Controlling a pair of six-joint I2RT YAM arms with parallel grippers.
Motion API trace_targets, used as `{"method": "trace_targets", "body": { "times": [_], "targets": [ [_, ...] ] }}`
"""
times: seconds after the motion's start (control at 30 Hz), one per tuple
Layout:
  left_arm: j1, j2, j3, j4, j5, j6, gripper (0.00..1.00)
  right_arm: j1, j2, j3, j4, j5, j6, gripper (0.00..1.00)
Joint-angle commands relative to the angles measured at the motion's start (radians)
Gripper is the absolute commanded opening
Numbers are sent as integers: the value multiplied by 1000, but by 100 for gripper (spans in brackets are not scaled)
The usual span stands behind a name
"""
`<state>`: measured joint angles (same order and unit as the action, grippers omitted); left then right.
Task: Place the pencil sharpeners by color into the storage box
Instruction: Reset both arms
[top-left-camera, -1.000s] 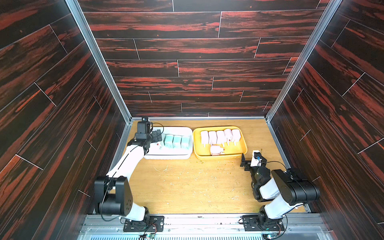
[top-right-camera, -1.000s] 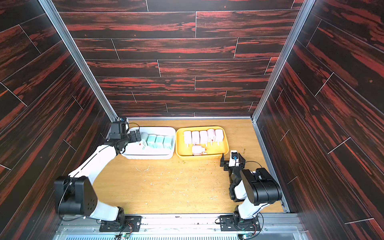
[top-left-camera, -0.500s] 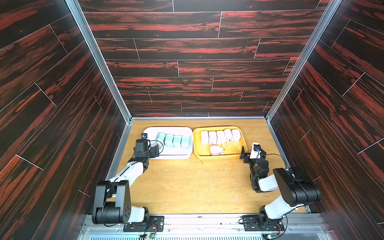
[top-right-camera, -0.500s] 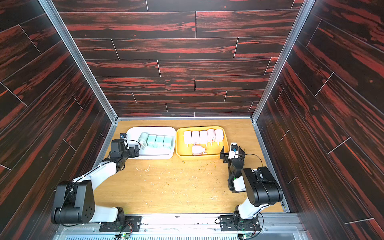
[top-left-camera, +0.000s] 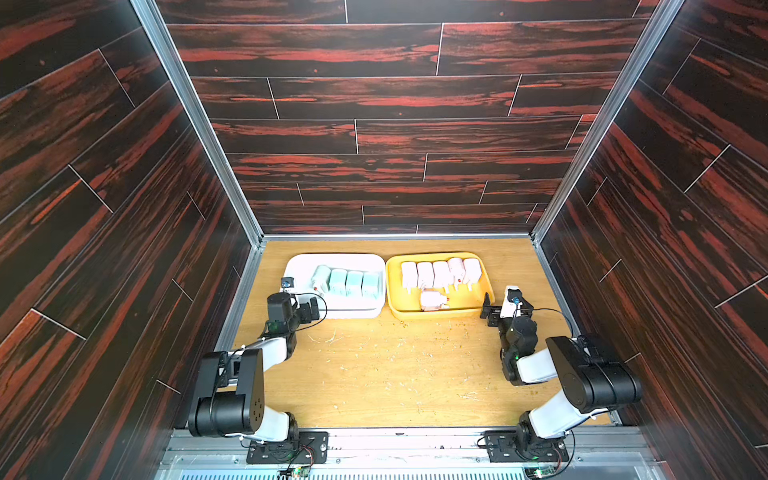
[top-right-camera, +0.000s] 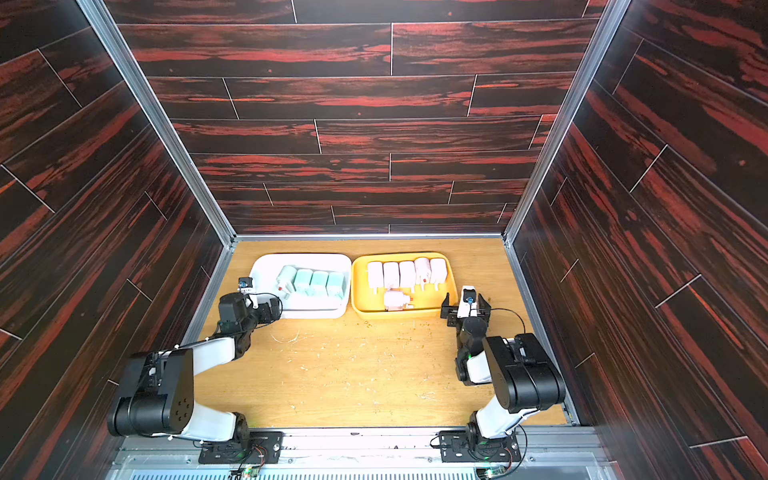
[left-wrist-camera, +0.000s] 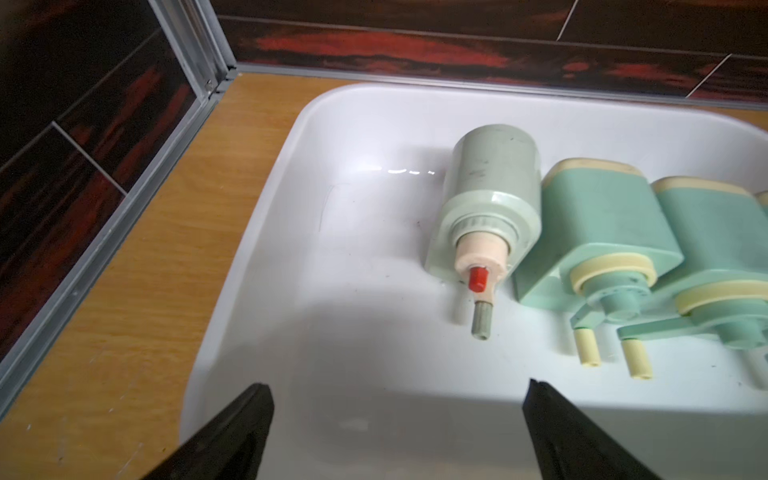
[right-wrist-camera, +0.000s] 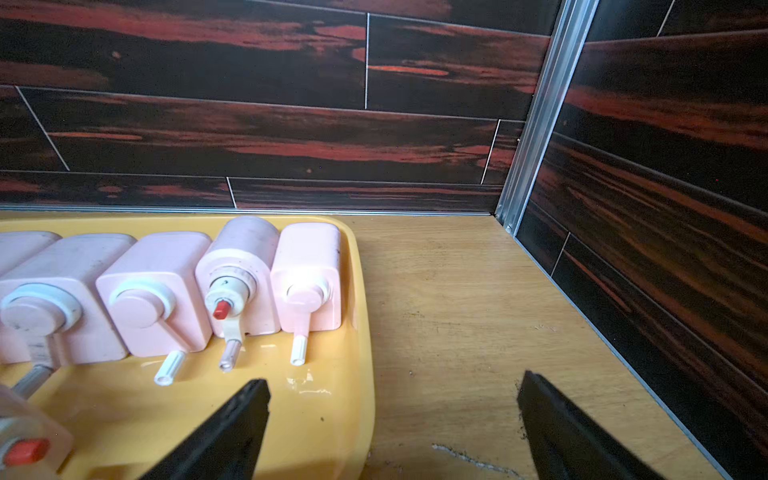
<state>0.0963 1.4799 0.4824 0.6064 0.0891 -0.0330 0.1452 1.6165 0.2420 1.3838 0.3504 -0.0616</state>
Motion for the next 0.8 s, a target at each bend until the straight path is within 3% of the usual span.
{"method": "trace_targets", "body": {
  "times": [0.0,0.03,0.13,0.2,0.3,0.67,0.77],
  "targets": [
    [3,35,-47,200,43,-19,100,-3,-6,6,-3,9,8,99],
    [2,69,-62,302,23,-41,100,-4,-7,6,-2,8,8,99],
    [3,87,-84,312,1,-41,100,-4,-6,5,-4,7,7,99],
    [2,124,-100,426,-15,-58,100,-3,-6,5,-3,7,7,99],
    [3,101,-86,338,-4,-39,100,-4,-5,6,-4,7,7,99],
    [3,117,-96,401,-17,-51,100,-4,-2,13,-17,9,9,98],
    [-1,111,-91,382,-118,-76,100,-4,-5,8,-8,7,8,99]
  ]
}}
